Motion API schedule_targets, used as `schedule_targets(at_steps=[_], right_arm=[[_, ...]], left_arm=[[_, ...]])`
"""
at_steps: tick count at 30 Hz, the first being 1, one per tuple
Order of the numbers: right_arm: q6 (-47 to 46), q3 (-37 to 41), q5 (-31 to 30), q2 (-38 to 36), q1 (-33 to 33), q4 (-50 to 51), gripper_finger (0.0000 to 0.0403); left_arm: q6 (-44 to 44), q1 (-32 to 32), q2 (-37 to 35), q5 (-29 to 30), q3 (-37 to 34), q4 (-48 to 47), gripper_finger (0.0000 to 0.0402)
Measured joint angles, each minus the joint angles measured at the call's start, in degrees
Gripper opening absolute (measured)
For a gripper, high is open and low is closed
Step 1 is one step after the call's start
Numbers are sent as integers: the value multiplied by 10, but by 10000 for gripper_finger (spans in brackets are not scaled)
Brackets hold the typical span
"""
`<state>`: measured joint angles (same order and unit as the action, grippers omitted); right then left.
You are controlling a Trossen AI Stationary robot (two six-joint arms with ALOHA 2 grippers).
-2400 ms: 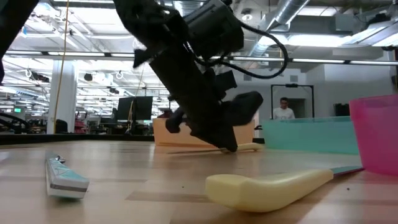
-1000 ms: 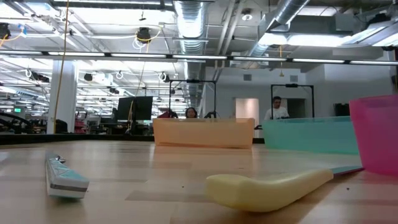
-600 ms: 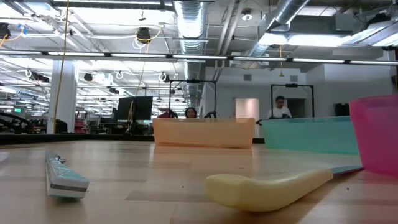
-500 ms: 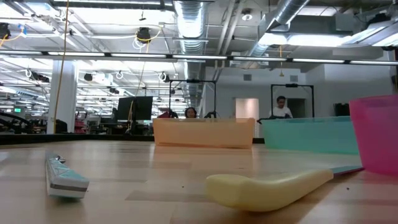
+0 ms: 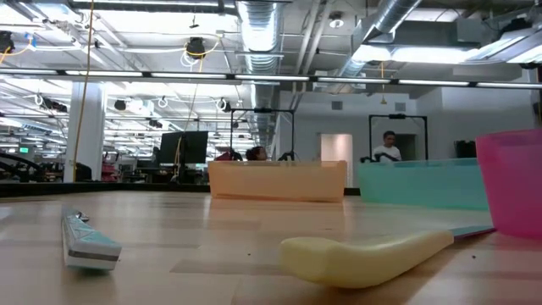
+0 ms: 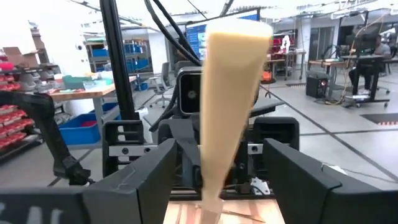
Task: Sort silverware by color (type)
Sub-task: Put the top yellow knife into the red bin
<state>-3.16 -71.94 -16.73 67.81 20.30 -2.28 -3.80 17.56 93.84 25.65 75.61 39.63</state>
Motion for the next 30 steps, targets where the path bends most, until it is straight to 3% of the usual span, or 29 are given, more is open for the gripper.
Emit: schedule_targets(at_steps=[8, 18, 22, 26, 30], right_arm=[[-15, 0, 3, 5, -5, 1, 234], [-2, 0, 1, 4, -6, 1, 64], [-7, 0, 1, 4, -6, 5, 64], [-9, 0, 1, 4, -10, 14, 64], [-18, 0, 1, 4, -28, 29, 64]], left_arm=[[4, -7, 0, -13, 0, -5, 21], [10, -9, 0, -10, 0, -12, 21], [13, -9, 0, -10, 0, -16, 22], [15, -9, 0, -5, 0, -26, 53], [37, -9, 0, 57, 0, -46, 90]])
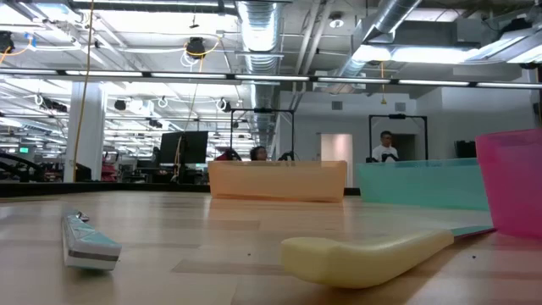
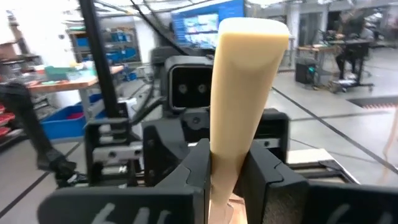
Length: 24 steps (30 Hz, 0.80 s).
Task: Sort silverware by color (type)
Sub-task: Put the top yellow knife into the red bin
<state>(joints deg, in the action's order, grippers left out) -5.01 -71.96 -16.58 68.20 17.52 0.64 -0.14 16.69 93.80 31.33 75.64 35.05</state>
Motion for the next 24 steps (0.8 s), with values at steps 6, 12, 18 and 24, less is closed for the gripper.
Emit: schedule_targets(at_steps=[6, 12, 18, 24], right_arm=[[-58, -3, -1, -5, -25, 68, 64], [-117, -68, -3, -12, -66, 284, 64], [-186, -136, 0, -13, -84, 479, 64], [-303, -139, 0, -6, -41, 635, 64]], left_arm=[[45, 0, -2, 91, 0, -90, 130], [152, 5, -7, 129, 0, -229, 153], [200, 9, -55, 107, 0, -291, 155], [213, 8, -113, 95, 0, -392, 155]])
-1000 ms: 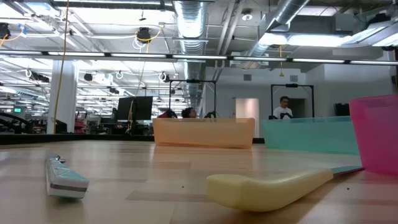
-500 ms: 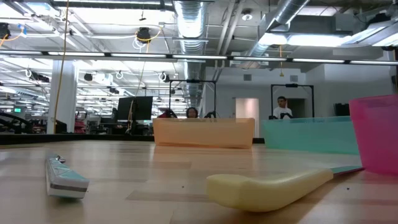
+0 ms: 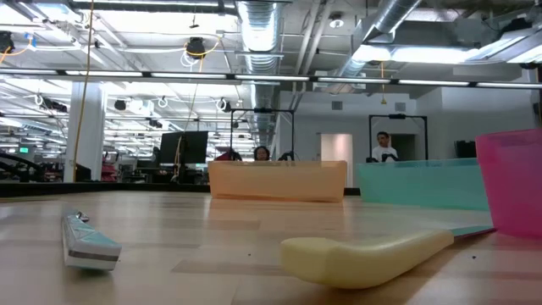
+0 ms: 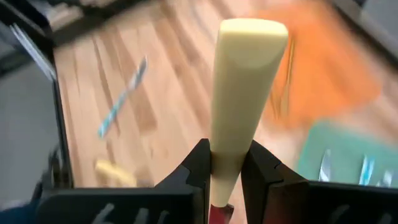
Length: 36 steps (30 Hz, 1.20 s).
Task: Sort silverware by color (type)
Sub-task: Put the top yellow knife into the red bin
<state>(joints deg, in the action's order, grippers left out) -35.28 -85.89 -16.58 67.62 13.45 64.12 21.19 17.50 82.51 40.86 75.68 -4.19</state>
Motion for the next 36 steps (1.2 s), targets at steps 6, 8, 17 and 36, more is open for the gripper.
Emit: schedule_targets(at_steps=[6, 8, 17, 36], right_arm=[[-139, 0, 13, 30, 114, 87, 64], [-192, 2, 9, 31, 157, 99, 64], [-495, 121, -42, 28, 353, 40, 64], [-627, 371, -2, 24, 404, -217, 64]], left_arm=[[58, 0, -47, 0, 0, -80, 155], [74, 0, -56, 0, 0, -81, 155], [76, 0, -67, -17, 0, -82, 155], [125, -26, -64, -57, 0, -90, 155]])
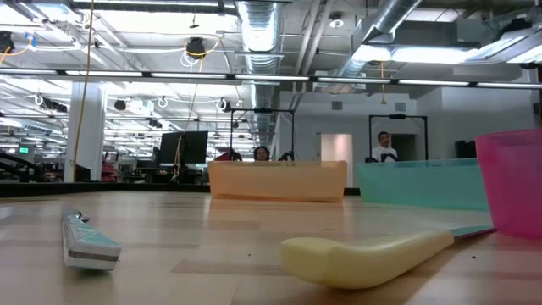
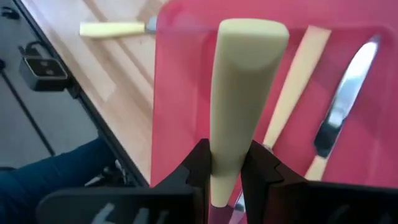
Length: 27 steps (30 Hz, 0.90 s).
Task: Sort silverware by color (type)
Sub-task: Put the top yellow knife into the red bin
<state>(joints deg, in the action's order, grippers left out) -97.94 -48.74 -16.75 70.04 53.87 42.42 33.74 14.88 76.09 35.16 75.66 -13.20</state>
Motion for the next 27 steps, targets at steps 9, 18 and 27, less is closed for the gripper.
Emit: schedule_targets(at_steps=[9, 18, 27], right_arm=[[-2, 38, 38, 0, -12, -25, 64], [4, 88, 82, 0, -24, -73, 85], [22, 97, 64, 0, -47, -61, 94]], left_arm=[[-12, -2, 0, 22, 0, 6, 155], [-21, -2, 0, 26, 0, 7, 155], [0, -2, 0, 1, 0, 7, 155]])
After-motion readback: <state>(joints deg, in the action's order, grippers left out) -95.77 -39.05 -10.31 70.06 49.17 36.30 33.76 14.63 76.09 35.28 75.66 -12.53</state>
